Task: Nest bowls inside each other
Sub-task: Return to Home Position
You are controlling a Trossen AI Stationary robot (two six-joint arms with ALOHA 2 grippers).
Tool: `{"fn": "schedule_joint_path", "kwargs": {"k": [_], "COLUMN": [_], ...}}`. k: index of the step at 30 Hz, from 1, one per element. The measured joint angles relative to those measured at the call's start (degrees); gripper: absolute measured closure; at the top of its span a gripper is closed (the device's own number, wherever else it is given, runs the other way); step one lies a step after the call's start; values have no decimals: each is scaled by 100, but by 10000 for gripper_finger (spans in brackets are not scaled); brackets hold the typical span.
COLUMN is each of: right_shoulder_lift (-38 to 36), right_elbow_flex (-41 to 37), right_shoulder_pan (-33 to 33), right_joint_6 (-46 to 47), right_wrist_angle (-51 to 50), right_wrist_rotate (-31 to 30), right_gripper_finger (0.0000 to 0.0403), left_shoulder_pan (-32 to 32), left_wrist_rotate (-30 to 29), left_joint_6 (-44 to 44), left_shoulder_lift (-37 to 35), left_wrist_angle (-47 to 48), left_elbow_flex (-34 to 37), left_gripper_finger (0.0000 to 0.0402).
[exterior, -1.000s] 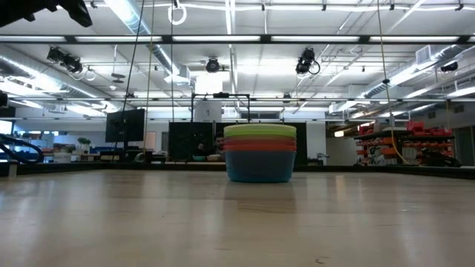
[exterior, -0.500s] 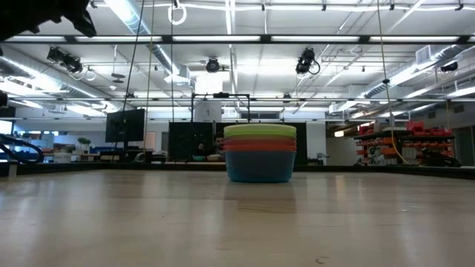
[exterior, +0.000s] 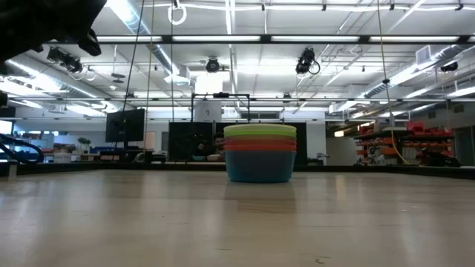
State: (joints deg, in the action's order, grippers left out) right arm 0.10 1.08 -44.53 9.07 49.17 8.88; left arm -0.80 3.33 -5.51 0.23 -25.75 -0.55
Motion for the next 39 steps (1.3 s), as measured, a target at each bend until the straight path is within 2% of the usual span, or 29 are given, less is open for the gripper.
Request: {"fn": "schedule_joint_path", "kwargs": {"k": [12,25,33,39], "right_shoulder_lift": [0,0,0,0], "right_elbow_flex": [-63,-66,-66,-66], "right_shoulder_pan": [0,0,15,15], "right_joint_6": [140,600,800,929], "right_wrist_angle": [-439,-2913,-3695,-4434], "right_wrist_rotate": [-30,-444,-789,-1290], "right_gripper_finger": [328,328,328,328], "left_shoulder_pan": [0,0,0,0], "left_wrist_rotate": [0,0,-2,-57], "left_joint_6": [-91,-208,-285,-167], "left_shoulder_lift": [2,2,2,0], "left_wrist_angle": [293,1573,2049,2366], "left_elbow_flex": [8,10,12,12], "left_gripper_finger": [312,322,315,322]}}
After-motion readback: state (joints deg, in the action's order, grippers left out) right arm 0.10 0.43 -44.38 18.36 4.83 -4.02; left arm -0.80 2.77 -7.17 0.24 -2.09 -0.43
